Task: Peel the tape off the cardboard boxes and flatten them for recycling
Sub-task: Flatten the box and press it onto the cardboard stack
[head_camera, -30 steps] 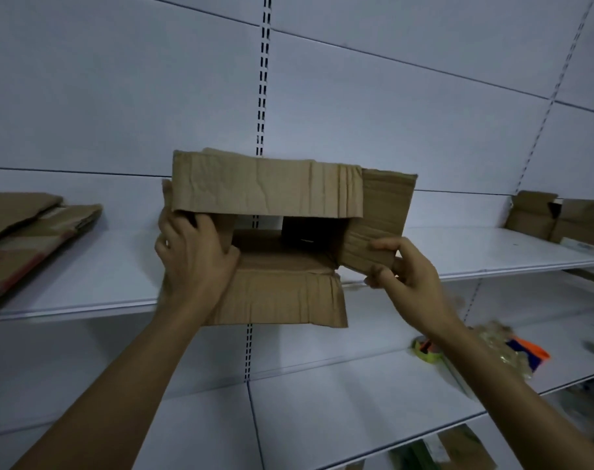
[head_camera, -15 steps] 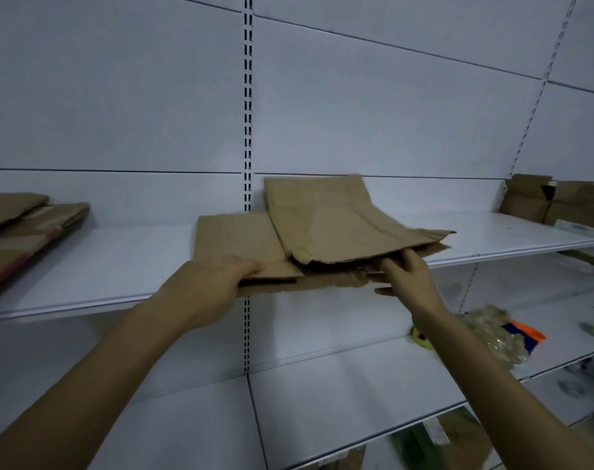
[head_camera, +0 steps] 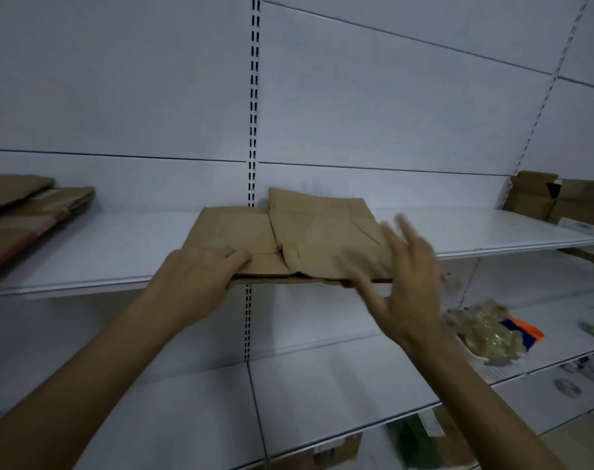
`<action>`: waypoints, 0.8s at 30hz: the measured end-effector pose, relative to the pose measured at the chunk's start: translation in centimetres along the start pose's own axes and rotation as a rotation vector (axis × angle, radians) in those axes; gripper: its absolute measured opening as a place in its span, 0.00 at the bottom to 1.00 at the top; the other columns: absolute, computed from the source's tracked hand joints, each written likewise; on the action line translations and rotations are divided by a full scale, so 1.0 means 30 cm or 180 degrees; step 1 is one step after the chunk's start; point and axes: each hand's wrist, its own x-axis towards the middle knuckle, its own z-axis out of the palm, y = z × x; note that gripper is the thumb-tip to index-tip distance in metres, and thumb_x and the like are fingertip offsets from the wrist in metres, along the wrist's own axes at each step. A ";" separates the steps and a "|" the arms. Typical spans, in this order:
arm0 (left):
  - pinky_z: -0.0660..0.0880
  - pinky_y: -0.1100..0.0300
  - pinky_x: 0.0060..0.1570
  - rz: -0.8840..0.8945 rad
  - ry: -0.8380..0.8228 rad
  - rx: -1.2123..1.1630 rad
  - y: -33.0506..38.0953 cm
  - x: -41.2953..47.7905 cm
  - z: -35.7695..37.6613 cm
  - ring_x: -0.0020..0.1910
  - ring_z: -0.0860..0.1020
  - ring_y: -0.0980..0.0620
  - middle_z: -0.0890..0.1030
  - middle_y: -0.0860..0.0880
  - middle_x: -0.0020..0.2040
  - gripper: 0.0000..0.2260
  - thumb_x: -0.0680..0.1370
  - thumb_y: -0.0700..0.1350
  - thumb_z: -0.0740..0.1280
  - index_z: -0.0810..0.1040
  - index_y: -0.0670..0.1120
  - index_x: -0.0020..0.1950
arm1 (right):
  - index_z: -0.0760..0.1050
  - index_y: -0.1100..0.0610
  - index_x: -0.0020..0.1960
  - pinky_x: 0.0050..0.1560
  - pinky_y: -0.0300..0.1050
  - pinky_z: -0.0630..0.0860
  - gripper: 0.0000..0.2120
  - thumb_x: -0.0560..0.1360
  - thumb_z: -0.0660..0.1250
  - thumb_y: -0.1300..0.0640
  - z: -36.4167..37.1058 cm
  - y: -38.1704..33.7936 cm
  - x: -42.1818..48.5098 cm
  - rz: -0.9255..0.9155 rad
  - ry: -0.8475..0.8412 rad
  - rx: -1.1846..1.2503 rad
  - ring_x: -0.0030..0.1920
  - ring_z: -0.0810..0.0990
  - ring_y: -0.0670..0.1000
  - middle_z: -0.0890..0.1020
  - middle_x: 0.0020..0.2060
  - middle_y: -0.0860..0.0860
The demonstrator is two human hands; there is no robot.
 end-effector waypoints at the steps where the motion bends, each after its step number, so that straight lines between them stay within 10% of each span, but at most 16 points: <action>1: 0.76 0.53 0.34 -0.0081 -0.0053 0.0071 -0.002 0.011 -0.009 0.44 0.80 0.44 0.81 0.49 0.55 0.17 0.73 0.39 0.69 0.75 0.49 0.62 | 0.68 0.58 0.70 0.63 0.56 0.69 0.38 0.71 0.62 0.33 0.003 -0.022 0.011 -0.0209 -0.0560 -0.0121 0.64 0.73 0.57 0.74 0.65 0.57; 3: 0.74 0.53 0.48 -0.0083 -0.0365 0.0273 -0.006 0.034 -0.057 0.57 0.76 0.44 0.75 0.50 0.66 0.23 0.78 0.37 0.59 0.67 0.55 0.71 | 0.69 0.54 0.69 0.56 0.52 0.73 0.38 0.67 0.65 0.31 0.016 -0.041 0.035 -0.0401 -0.1523 -0.0616 0.60 0.76 0.56 0.78 0.61 0.52; 6: 0.69 0.56 0.49 -0.0003 -0.0504 0.0787 -0.031 0.090 -0.182 0.63 0.70 0.46 0.69 0.51 0.70 0.22 0.81 0.41 0.55 0.62 0.59 0.73 | 0.74 0.54 0.65 0.49 0.51 0.75 0.28 0.69 0.73 0.44 0.023 -0.032 0.078 -0.0605 -0.1387 -0.0679 0.54 0.79 0.58 0.80 0.57 0.52; 11: 0.71 0.60 0.37 0.0728 0.0475 0.1418 -0.187 0.086 -0.381 0.47 0.81 0.47 0.84 0.53 0.49 0.16 0.68 0.37 0.73 0.82 0.52 0.53 | 0.72 0.59 0.67 0.36 0.52 0.78 0.29 0.67 0.75 0.59 0.022 -0.036 0.111 -0.0292 -0.1121 -0.0414 0.45 0.81 0.63 0.81 0.56 0.59; 16: 0.71 0.57 0.41 0.0443 -0.0102 0.2134 -0.341 -0.034 -0.452 0.48 0.79 0.47 0.82 0.51 0.42 0.08 0.72 0.37 0.65 0.73 0.49 0.46 | 0.78 0.60 0.61 0.19 0.42 0.66 0.34 0.56 0.79 0.66 0.089 -0.241 0.098 -0.0720 -0.1173 -0.0365 0.30 0.80 0.59 0.84 0.45 0.58; 19: 0.67 0.62 0.27 0.0275 -0.0208 0.2097 -0.416 -0.148 -0.499 0.34 0.81 0.47 0.82 0.48 0.36 0.11 0.67 0.37 0.58 0.77 0.46 0.41 | 0.80 0.62 0.55 0.21 0.38 0.57 0.33 0.49 0.80 0.67 0.131 -0.388 0.098 -0.0931 -0.0979 -0.0238 0.24 0.77 0.56 0.83 0.37 0.57; 24: 0.79 0.49 0.46 0.0101 -0.0309 0.2313 -0.511 -0.315 -0.549 0.51 0.81 0.43 0.82 0.44 0.56 0.19 0.75 0.38 0.52 0.79 0.46 0.58 | 0.77 0.64 0.58 0.29 0.56 0.78 0.24 0.62 0.62 0.66 0.203 -0.534 0.057 -0.0856 -0.0853 0.0034 0.36 0.83 0.63 0.83 0.44 0.63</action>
